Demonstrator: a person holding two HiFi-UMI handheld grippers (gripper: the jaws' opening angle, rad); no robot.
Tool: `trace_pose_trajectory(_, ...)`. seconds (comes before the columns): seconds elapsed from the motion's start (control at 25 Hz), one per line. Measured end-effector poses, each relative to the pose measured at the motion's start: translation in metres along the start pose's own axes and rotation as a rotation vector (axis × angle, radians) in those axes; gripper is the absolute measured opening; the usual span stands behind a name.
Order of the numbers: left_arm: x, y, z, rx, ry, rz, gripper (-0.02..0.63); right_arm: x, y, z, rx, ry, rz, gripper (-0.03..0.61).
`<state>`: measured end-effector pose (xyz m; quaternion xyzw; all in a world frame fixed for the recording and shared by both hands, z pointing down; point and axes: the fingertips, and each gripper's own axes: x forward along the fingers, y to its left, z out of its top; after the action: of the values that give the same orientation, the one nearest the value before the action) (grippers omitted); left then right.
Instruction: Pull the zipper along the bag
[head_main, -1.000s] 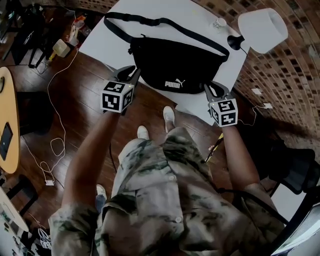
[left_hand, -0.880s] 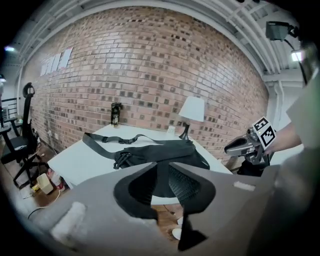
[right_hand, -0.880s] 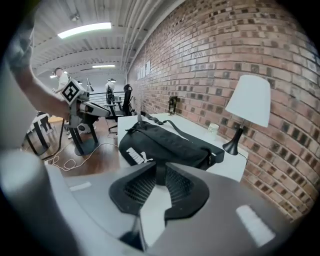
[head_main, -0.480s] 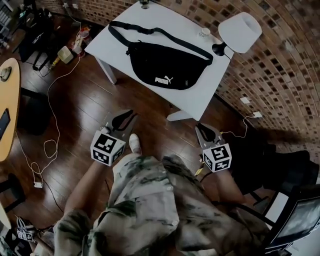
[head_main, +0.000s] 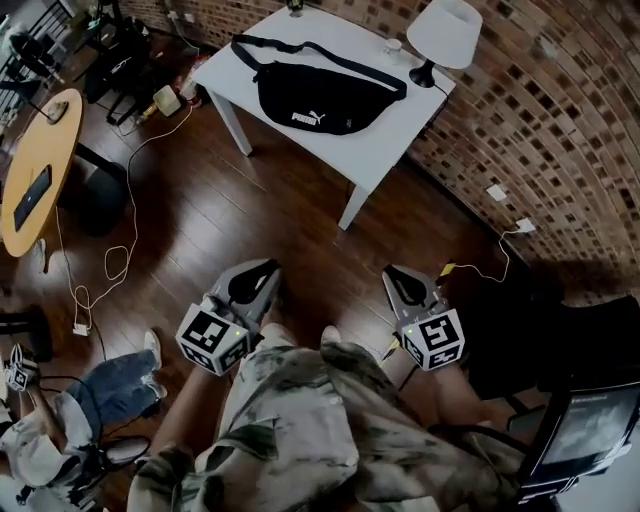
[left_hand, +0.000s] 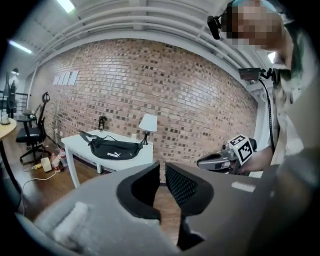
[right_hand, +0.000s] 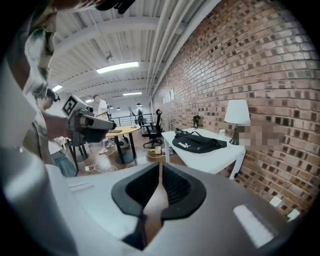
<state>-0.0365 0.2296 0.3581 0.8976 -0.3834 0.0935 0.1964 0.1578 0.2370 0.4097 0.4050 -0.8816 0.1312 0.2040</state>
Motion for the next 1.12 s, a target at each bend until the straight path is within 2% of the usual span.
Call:
trace_pose_trajectory(0.12, -0.026, -0.036, -0.004, 0.057, 0.026, 0.006, 0.04, -0.036, 0.018, -0.008, 0.017, -0.032, 0.032, 0.029)
trace_pose_trajectory(0.32, -0.061, -0.065, -0.007, 0.012, 0.011, 0.016, 0.038, -0.083, 0.036, -0.013, 0.0, -0.067, 0.002, 0.029)
trace_pose_trajectory(0.52, -0.077, -0.095, -0.008, 0.056, 0.005, -0.059, 0.038, -0.118, 0.058, -0.003, 0.008, -0.122, -0.058, 0.029)
trace_pose_trajectory(0.72, -0.13, -0.103, -0.006, 0.011, -0.036, -0.12, 0.038, -0.128, 0.12, 0.0, 0.0, -0.149, -0.076, 0.029)
trace_pose_trajectory(0.88, -0.19, -0.086, -0.024, 0.028, -0.052, -0.113, 0.038, -0.129, 0.186, 0.006, -0.006, -0.162, -0.074, 0.029)
trace_pose_trajectory(1.12, -0.254, -0.075, -0.052, 0.002, -0.056, -0.161, 0.038, -0.135, 0.268, 0.016, -0.026, -0.178, -0.104, 0.029)
